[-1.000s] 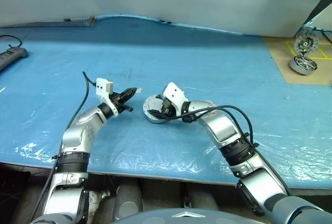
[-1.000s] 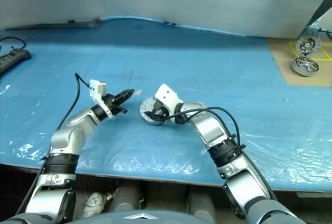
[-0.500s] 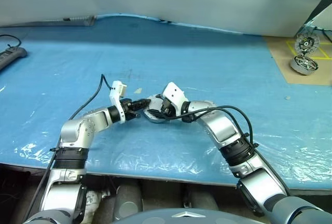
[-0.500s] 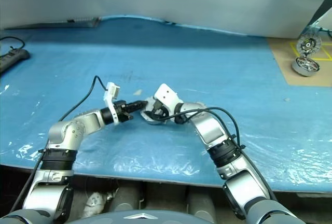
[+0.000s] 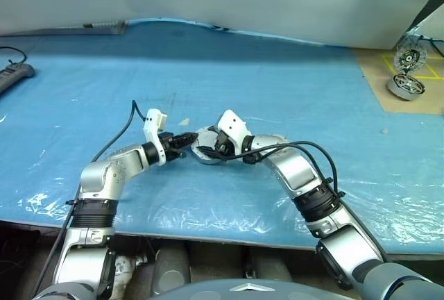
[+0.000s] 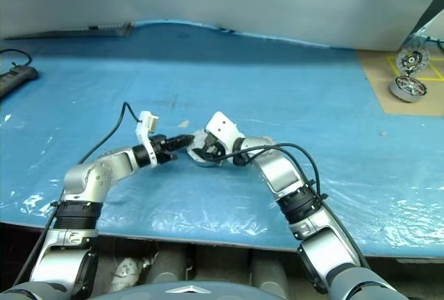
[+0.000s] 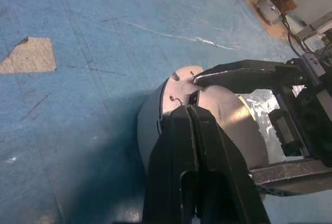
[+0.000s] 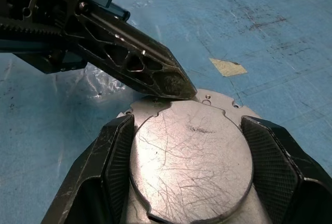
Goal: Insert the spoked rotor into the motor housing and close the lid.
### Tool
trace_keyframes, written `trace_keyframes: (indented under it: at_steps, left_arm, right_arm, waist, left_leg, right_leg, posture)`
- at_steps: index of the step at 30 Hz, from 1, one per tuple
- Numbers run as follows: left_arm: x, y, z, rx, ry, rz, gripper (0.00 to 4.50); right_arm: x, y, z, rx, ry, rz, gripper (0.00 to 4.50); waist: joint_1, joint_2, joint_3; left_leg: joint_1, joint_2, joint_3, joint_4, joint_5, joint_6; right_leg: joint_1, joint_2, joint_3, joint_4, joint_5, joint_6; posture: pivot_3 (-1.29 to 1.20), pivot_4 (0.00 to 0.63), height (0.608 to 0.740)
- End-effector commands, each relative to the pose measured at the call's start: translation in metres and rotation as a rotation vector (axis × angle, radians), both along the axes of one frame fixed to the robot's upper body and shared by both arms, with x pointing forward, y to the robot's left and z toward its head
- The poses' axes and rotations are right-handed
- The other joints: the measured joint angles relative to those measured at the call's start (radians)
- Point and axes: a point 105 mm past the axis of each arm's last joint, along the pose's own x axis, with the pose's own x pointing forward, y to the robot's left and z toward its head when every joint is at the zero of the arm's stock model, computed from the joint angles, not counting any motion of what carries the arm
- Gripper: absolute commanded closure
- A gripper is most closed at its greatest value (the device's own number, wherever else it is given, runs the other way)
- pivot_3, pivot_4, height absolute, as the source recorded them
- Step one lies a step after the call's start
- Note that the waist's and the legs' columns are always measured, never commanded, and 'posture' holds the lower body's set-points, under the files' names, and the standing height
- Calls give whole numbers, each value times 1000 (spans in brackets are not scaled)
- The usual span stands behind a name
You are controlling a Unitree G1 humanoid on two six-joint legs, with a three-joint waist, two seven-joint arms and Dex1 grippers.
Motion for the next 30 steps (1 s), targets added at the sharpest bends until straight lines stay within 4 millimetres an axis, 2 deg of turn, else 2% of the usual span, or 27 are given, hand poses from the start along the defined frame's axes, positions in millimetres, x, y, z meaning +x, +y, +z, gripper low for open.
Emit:
trace_keyframes:
  at_steps: [1, 7, 9, 12, 16, 20, 25, 30]
  left_arm:
    - [-3, -4, 2, 21, -17, -32, 4475]
    - [-2, -6, -2, 45, -7, -37, 4475]
    - [-2, -5, -3, 52, -7, -35, 4500]
    - [-1, -2, -3, 59, -11, -30, 4500]
    - [0, 1, -2, 67, -24, -21, 4500]
    - [1, 1, 0, 65, -32, -20, 4500]
    - [-1, -1, 3, 50, -43, -31, 4500]
    - [-1, -2, 3, 49, -49, -38, 4500]
  right_arm:
    - [4, -12, -22, -74, 47, -62, 1535]
    - [2, -9, -18, -52, 50, -39, 1535]
    - [-1, -7, -10, -22, 41, -17, 789]
    - [-6, -9, 7, 62, 40, -4, 28]
    - [-7, -24, 32, 191, 64, -57, 28]
    - [-8, -47, 46, 327, 159, -176, 28]
    - [-11, -62, 30, 391, 354, -297, 28]
    - [-20, -54, 15, 425, 522, -311, 28]
  waist:
    - [0, 0, 0]
    - [0, 0, 0]
    - [0, 0, 0]
    - [3, 0, 0]
    - [3, 0, 0]
    - [4, 0, 0]
    - [4, 0, 0]
    - [4, 0, 0]
  left_leg:
    - [0, 0, 0, 0, 0, 0]
    - [1, 0, 0, 0, 0, 0]
    - [1, 0, 0, 0, 0, 0]
    - [0, 0, 0, -1, 0, 0]
    - [-4, -1, 0, -4, 0, 0]
    - [-8, -5, -1, -4, 0, 0]
    - [-8, -5, -1, -5, 0, 0]
    - [-8, -5, -1, -5, 0, -1]
  right_leg:
    - [0, 0, 0, 0, 0, 0]
    - [1, 0, 0, 0, 0, 0]
    - [0, 0, 0, 0, 0, 0]
    - [0, 0, 0, -2, 0, 0]
    - [-2, 0, -1, -5, 2, 4]
    - [-4, 0, -4, -4, 3, 5]
    - [-4, 0, -5, -4, 3, 5]
    - [-4, 0, -5, -4, 3, 5]
  posture:
    - [0, 150, 740]
    - [0, 150, 740]
    - [0, 150, 740]
    - [0, 150, 740]
    - [0, 150, 740]
    - [0, 150, 740]
    - [0, 150, 740]
    - [0, 150, 740]
